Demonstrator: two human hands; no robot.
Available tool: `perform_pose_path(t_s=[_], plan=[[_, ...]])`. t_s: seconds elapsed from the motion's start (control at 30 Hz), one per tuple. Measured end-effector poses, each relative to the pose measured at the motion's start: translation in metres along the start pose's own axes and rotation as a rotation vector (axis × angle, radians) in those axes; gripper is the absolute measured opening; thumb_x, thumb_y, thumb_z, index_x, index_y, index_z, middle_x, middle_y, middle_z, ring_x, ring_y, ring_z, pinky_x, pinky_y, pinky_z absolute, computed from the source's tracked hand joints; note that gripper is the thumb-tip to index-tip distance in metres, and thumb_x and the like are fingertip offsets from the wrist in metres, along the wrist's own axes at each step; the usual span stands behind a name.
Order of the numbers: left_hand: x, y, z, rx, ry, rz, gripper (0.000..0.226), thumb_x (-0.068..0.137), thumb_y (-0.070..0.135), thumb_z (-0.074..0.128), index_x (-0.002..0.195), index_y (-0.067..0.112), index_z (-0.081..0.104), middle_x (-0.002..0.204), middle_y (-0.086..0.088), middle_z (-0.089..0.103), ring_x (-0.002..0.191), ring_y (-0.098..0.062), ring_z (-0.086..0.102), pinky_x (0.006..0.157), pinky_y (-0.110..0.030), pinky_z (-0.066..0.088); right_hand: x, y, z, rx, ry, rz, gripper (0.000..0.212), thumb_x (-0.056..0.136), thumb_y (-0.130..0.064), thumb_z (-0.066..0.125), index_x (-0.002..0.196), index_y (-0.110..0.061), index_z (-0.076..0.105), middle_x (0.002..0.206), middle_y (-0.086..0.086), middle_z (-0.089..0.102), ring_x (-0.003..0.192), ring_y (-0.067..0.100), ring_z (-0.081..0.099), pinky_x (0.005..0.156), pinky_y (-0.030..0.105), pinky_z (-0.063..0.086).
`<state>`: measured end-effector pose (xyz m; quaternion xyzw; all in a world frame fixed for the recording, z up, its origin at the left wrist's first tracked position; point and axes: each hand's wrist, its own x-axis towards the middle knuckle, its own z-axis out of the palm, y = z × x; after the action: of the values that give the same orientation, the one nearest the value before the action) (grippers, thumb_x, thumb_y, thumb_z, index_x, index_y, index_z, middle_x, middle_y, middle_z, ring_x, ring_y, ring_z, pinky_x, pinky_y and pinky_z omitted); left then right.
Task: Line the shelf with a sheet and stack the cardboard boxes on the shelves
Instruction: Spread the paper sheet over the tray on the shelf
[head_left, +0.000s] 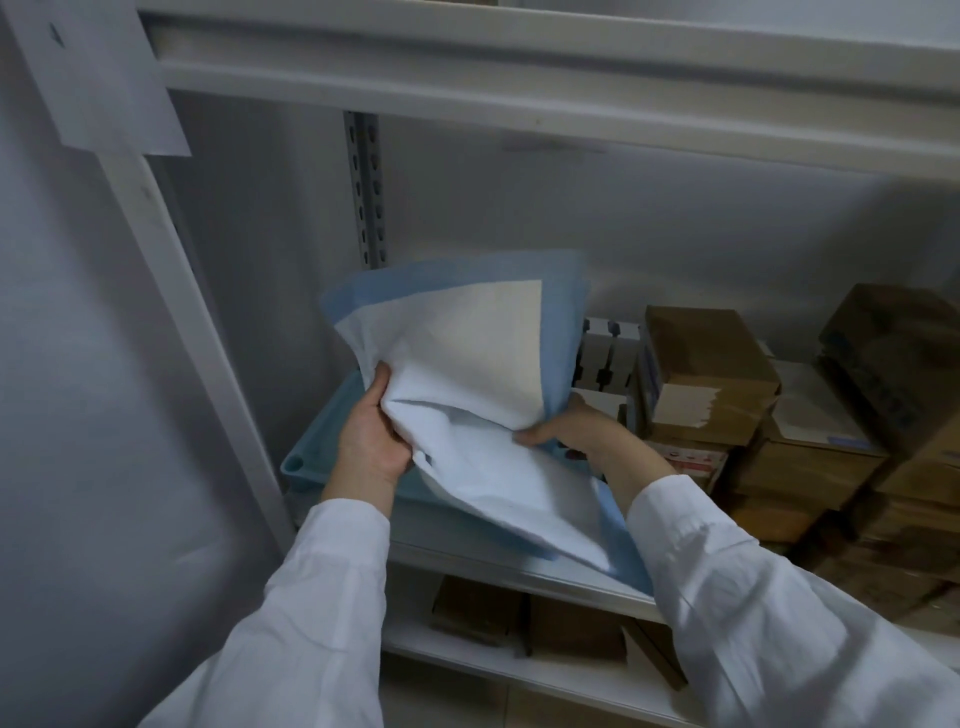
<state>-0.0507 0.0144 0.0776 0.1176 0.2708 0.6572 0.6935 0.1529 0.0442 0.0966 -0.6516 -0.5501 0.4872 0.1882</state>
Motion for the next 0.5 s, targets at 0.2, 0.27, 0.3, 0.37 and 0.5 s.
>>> perform_pose_path(t_s=[0.2, 0.27, 0.3, 0.37, 0.5], plan=[[0.009, 0.005, -0.009, -0.006, 0.146, -0.002, 0.036, 0.093, 0.036, 0.052, 0.121, 0.014, 0.059, 0.101, -0.011, 0.070, 0.087, -0.030, 0.067, 0.069, -0.044, 0.055, -0.002, -0.011, -0.002, 0.003, 0.170, -0.011, 0.034, 0.091, -0.033, 0.060, 0.112, -0.008, 0.052, 0.068, 0.003, 0.044, 0.058, 0.015, 0.040, 0.054, 0.025, 0.035], [0.013, 0.003, -0.015, -0.005, 0.234, -0.048, 0.043, 0.093, 0.037, 0.053, 0.128, 0.012, 0.056, 0.112, -0.012, 0.065, 0.095, -0.032, 0.061, 0.078, -0.049, 0.047, 0.004, -0.018, -0.001, 0.061, 0.284, -0.078, 0.034, 0.095, -0.027, 0.055, 0.120, -0.004, 0.053, 0.072, 0.004, 0.051, 0.062, 0.017, 0.049, 0.064, 0.030, 0.044], [0.015, 0.001, -0.018, -0.007, 0.259, -0.077, 0.046, 0.093, 0.040, 0.053, 0.128, 0.010, 0.055, 0.112, -0.013, 0.065, 0.095, -0.033, 0.060, 0.081, -0.050, 0.045, 0.005, -0.022, 0.000, 0.097, 0.333, -0.133, 0.033, 0.097, -0.022, 0.052, 0.123, -0.003, 0.052, 0.081, 0.007, 0.056, 0.071, 0.020, 0.056, 0.072, 0.032, 0.048], [0.016, -0.006, -0.022, -0.048, 0.301, -0.121, 0.049, 0.092, 0.046, 0.051, 0.124, 0.010, 0.056, 0.111, -0.015, 0.064, 0.094, -0.034, 0.059, 0.085, -0.052, 0.042, 0.004, -0.032, 0.001, 0.102, 0.386, -0.279, 0.029, 0.098, -0.011, 0.045, 0.125, -0.007, 0.051, 0.106, 0.012, 0.059, 0.095, 0.025, 0.058, 0.084, 0.034, 0.047], [0.019, -0.020, -0.030, -0.144, 0.368, -0.111, 0.055, 0.091, 0.058, 0.043, 0.122, 0.015, 0.055, 0.123, -0.011, 0.059, 0.110, -0.032, 0.055, 0.098, -0.054, 0.038, 0.000, -0.036, 0.007, 0.171, 0.257, -0.526, 0.059, 0.096, 0.003, 0.042, 0.147, -0.021, 0.029, 0.154, 0.005, 0.029, 0.141, 0.022, 0.029, 0.114, 0.036, 0.028]])
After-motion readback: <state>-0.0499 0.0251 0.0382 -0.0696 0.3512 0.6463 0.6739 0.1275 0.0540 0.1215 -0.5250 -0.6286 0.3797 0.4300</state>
